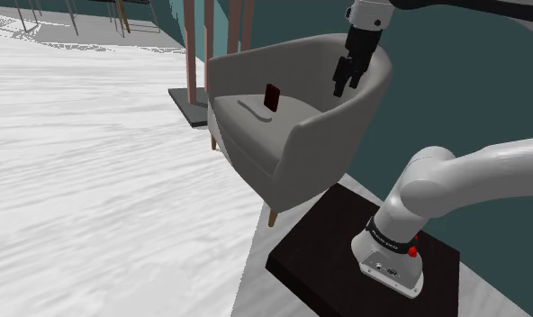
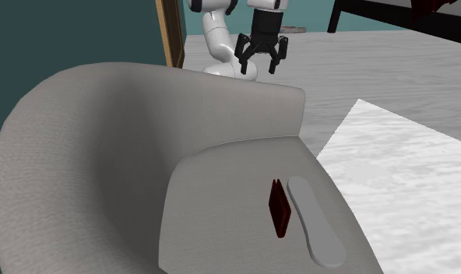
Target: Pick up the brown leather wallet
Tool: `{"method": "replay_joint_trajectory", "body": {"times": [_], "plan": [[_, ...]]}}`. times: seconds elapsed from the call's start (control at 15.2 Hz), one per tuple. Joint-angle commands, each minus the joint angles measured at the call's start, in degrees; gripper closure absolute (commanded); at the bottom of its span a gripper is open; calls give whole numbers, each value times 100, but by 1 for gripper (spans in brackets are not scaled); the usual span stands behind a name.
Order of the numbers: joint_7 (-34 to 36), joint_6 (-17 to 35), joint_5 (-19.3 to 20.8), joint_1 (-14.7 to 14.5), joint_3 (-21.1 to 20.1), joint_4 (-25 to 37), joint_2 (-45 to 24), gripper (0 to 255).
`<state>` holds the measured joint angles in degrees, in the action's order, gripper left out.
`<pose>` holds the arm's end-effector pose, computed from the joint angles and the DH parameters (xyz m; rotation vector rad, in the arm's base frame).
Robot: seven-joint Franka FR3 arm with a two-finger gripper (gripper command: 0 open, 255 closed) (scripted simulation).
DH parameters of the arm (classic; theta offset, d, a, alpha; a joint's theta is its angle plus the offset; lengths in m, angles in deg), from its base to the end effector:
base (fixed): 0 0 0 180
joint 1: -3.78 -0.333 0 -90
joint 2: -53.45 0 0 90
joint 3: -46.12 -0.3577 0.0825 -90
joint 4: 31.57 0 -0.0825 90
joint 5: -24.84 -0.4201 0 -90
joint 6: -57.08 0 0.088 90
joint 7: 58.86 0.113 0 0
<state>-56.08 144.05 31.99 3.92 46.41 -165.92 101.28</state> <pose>0.2933 -0.0175 0.6307 3.0195 -0.0928 0.0157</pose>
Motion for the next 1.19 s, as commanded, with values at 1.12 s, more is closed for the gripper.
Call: {"method": "replay_joint_trajectory", "body": {"times": [1.12], "plan": [[-772, 1671, -195, 93, 864, 2055, -3629, 0]]}}
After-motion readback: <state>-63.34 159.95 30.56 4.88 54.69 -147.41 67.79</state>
